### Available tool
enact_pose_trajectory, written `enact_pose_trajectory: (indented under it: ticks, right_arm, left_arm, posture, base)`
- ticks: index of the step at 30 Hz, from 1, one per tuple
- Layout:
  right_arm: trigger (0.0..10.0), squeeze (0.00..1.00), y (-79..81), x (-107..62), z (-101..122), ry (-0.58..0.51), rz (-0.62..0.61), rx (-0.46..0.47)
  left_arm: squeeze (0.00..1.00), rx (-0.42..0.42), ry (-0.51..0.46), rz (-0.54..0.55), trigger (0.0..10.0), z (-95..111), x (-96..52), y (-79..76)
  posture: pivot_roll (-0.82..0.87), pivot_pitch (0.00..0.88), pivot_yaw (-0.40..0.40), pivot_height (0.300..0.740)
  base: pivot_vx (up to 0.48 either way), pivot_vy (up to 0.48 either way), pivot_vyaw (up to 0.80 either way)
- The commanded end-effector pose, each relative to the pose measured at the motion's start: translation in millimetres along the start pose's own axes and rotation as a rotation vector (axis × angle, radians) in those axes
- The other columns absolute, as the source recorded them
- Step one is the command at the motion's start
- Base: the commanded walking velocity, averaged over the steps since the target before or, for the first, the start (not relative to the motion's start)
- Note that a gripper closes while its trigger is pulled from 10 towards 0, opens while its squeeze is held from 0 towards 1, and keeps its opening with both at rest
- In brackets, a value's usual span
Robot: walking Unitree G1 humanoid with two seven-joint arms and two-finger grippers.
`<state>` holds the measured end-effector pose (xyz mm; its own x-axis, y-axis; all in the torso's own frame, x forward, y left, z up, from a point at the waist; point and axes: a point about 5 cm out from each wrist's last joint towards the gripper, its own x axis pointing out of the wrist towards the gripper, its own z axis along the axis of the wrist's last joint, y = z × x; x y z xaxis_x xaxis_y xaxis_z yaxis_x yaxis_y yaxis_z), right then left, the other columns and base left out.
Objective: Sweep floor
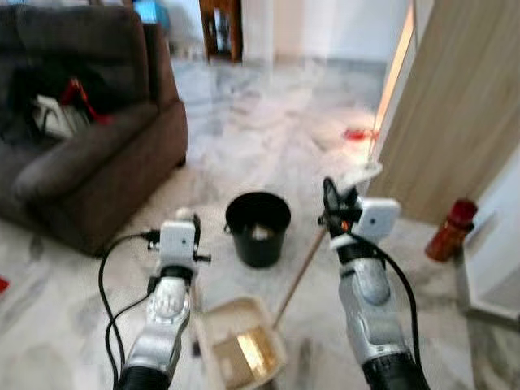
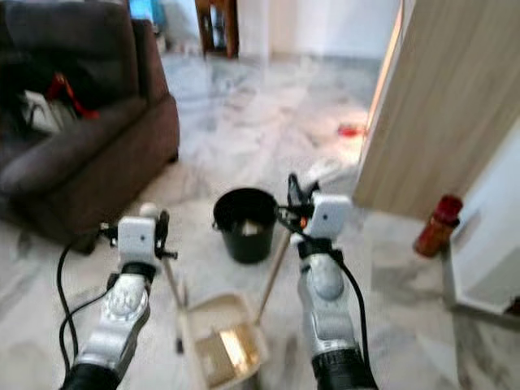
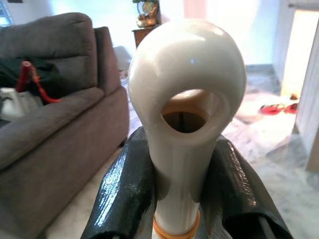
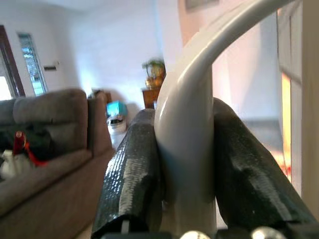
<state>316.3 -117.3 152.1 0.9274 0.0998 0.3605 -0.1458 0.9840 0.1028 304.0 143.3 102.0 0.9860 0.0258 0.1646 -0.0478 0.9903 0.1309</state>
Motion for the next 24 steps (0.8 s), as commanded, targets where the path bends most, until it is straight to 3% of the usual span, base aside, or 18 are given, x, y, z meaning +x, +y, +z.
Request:
enact_pose_trajectory:
  ticks: [1,11,24]
  right_arm:
    - [10.0,0.00,10.7,14.4,27,-0.121,0.015,0.046]
    - [10.0,0.00,16.5,29.5,63,-0.251,-0.002,0.060]
    - [10.0,0.00,20.9,35.2,86,-0.325,0.002,0.093]
  left_arm:
    - [0.00,0.033,-0.053,0.026,10.0,10,5.0,9.4]
    - [0.00,0.031,-0.052,0.025,10.0,10,5.9,8.7]
    - [0.00,0.029,-0.053,0.024,10.0,10,6.3,8.1]
  posture:
    - [0.05,0.000,0.028,0.740]
    - [0.05,0.000,0.029,0.740]
    - [0.05,0.000,0.028,0.740]
  base:
    - [0.394,0.000,0.00]
    - [0.397,0.000,0.00]
    - [0.397,0.000,0.00]
